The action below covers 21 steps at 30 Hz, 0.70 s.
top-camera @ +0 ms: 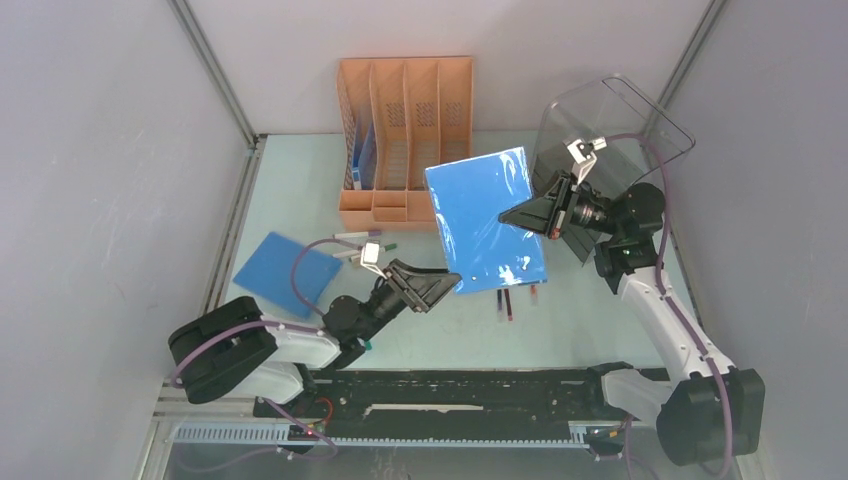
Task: Organize the desk
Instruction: Pick up the folder from the corner of the board.
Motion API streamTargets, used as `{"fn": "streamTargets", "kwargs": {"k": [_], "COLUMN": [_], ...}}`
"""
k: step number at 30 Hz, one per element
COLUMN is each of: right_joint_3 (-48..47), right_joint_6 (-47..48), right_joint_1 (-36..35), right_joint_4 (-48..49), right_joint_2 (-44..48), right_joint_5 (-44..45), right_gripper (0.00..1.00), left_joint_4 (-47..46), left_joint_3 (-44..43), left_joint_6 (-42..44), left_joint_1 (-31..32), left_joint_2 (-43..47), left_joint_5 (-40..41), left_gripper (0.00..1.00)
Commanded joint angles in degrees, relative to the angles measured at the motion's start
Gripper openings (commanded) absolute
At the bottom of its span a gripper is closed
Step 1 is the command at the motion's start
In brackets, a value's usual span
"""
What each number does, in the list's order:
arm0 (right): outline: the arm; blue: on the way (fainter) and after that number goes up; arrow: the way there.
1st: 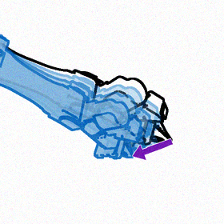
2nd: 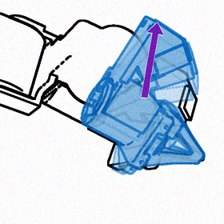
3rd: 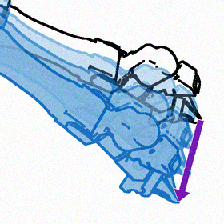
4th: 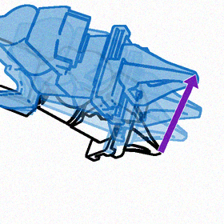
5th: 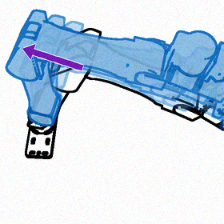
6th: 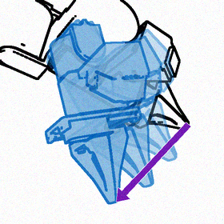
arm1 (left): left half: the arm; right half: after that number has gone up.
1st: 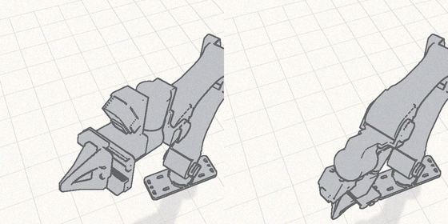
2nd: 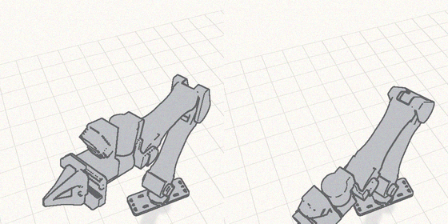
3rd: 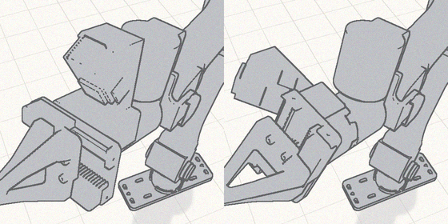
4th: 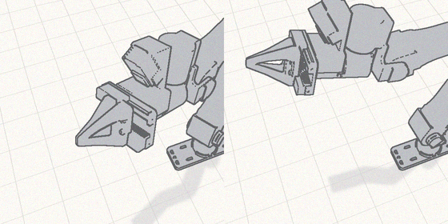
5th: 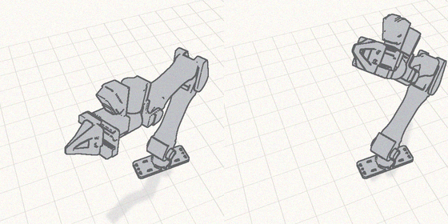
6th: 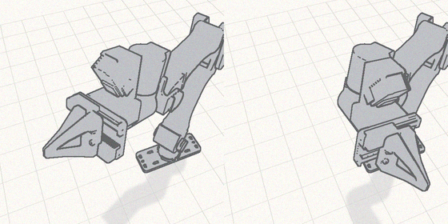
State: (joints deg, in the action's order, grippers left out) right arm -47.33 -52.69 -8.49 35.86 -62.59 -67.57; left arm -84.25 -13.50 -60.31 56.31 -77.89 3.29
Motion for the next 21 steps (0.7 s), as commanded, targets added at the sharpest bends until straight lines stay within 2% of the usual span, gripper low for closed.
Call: {"fn": "streamTargets", "kwargs": {"k": [1,6,11,17,21], "right_joint_3": [-0.29,-0.31,-0.3,-0.29,-0.29], "right_joint_6": [0.07,-0.39,-0.54,-0.93,-0.94], "right_joint_1": [0.94,1.08,1.34,1.16,0.81], "right_joint_4": [2.11,2.2,2.2,2.37,2.38], "right_joint_2": [1.81,1.85,1.64,1.33,1.11], "right_joint_5": [0.64,0.84,0.82,0.68,0.66], "right_gripper": [0.0,0.0,0.0,0.0,0.0], "left_joint_4": [-2.9,-2.94,-2.95,-2.94,-3.03], "left_joint_3": [1.78,-0.3,-2.97,-7.07,-9.41], "left_joint_6": [-2.01,-2.79,-2.85,-5.42,-7.12], "left_joint_1": [-0.24,0.05,1.29,1.34,1.34], "left_joint_2": [1.76,-0.03,-1.66,-5.75,-7.77], "left_joint_5": [0.72,-4.9,-6.03,-4.96,-0.78], "left_gripper": [1.0,1.0,1.0,1.0,0.98]}}
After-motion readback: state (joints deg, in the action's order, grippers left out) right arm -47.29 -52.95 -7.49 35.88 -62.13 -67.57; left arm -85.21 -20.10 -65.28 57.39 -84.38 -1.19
